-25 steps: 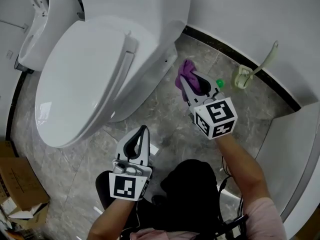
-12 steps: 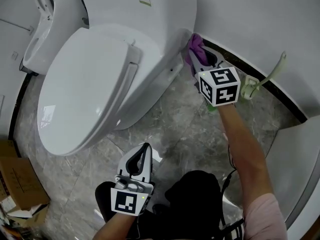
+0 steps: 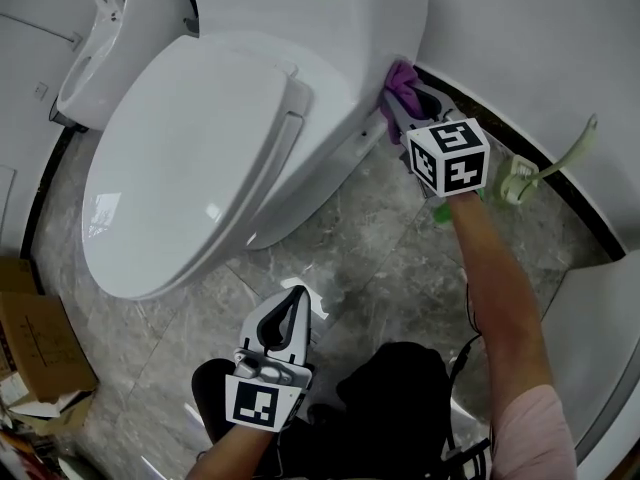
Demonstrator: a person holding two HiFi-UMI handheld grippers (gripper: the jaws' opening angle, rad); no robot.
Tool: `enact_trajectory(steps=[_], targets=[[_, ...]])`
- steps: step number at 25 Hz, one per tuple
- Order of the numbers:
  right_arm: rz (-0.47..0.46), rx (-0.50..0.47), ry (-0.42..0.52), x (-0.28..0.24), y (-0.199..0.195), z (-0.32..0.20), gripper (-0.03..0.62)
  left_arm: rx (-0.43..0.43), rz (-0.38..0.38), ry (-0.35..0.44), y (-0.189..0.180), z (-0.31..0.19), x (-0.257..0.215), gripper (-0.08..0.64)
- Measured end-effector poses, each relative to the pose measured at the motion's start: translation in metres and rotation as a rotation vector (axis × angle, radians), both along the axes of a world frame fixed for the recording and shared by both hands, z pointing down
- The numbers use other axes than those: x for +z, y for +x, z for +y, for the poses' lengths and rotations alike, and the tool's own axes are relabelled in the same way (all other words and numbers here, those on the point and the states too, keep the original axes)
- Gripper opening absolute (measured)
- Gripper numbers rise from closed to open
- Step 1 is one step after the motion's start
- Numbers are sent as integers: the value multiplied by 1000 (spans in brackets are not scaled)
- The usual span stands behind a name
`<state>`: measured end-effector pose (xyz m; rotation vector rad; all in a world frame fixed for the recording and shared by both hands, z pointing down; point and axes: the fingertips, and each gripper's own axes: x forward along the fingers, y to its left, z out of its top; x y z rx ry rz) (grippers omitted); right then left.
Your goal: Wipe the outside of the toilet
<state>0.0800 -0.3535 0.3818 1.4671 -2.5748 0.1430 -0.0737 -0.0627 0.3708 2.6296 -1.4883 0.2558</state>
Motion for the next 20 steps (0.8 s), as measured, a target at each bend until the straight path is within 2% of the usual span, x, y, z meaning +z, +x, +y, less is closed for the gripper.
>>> enact_trajectory(steps=[9, 20], targets=[[-47, -26, -26, 4, -17, 16, 84, -13, -8, -14, -10, 13, 8, 3], [-60, -64, -57, 6, -46, 45, 83, -10, -6, -8, -11, 24, 9, 3]])
